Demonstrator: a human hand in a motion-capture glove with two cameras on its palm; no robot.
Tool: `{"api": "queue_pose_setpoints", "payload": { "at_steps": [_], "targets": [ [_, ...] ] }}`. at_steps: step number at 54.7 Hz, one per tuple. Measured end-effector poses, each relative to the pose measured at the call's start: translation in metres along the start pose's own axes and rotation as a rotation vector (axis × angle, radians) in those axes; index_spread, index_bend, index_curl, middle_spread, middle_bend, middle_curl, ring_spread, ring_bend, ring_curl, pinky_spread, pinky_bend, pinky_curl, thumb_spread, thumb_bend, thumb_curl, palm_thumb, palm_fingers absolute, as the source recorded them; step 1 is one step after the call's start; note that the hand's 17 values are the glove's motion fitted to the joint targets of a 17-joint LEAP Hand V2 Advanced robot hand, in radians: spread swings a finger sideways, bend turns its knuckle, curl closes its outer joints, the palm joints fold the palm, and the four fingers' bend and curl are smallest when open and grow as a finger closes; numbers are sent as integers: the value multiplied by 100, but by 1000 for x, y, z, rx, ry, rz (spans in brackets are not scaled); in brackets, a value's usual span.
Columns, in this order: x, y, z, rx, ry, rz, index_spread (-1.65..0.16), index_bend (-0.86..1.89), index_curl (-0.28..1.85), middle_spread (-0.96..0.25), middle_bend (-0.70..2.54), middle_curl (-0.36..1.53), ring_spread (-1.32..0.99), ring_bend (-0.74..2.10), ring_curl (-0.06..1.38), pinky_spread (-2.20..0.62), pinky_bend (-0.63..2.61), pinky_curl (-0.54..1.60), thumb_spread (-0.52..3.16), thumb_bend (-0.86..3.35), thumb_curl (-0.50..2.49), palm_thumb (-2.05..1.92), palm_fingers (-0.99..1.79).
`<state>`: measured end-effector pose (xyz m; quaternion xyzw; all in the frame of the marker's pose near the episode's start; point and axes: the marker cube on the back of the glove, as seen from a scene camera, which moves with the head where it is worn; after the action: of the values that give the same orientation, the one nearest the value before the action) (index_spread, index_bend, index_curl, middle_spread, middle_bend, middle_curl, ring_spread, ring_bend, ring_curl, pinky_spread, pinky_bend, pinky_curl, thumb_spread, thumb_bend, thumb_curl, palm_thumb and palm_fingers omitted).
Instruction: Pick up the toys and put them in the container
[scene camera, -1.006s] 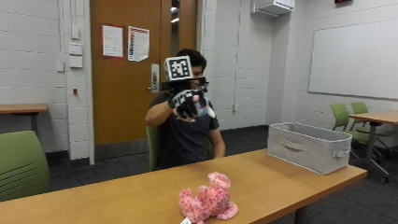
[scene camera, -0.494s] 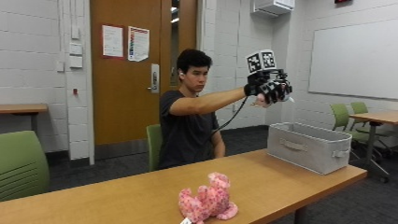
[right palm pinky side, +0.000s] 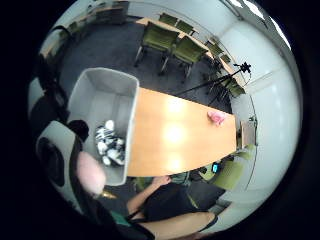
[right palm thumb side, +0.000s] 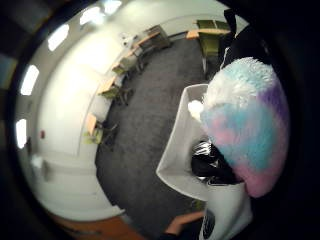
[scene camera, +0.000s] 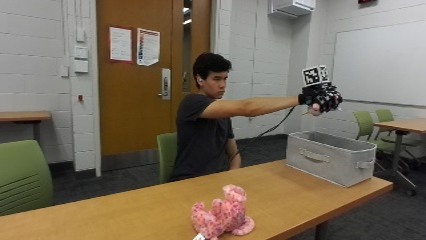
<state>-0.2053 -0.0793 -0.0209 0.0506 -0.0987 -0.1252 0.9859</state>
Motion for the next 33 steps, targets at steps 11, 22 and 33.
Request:
{"api": "queue_pose_setpoints", "payload": {
  "at_steps": [11,22,33],
  "targets": [
    [-14,3,28,-98,-47,-107,-37,10,-2,-47,43,80,-38,126,46,-47,96,39,124,-1,65,61,104],
    [-13,3,36,-175,-150,-77,-34,16,7,-20,8,63,-18,82,36,-24,135,50,120,-13,41,-5,0],
    [-28,29,22,-105,33,-148,-35,21,16,-7,16,53,-7,75,27,-10,132,43,110,-10,30,-14,-1]
  ]
}}
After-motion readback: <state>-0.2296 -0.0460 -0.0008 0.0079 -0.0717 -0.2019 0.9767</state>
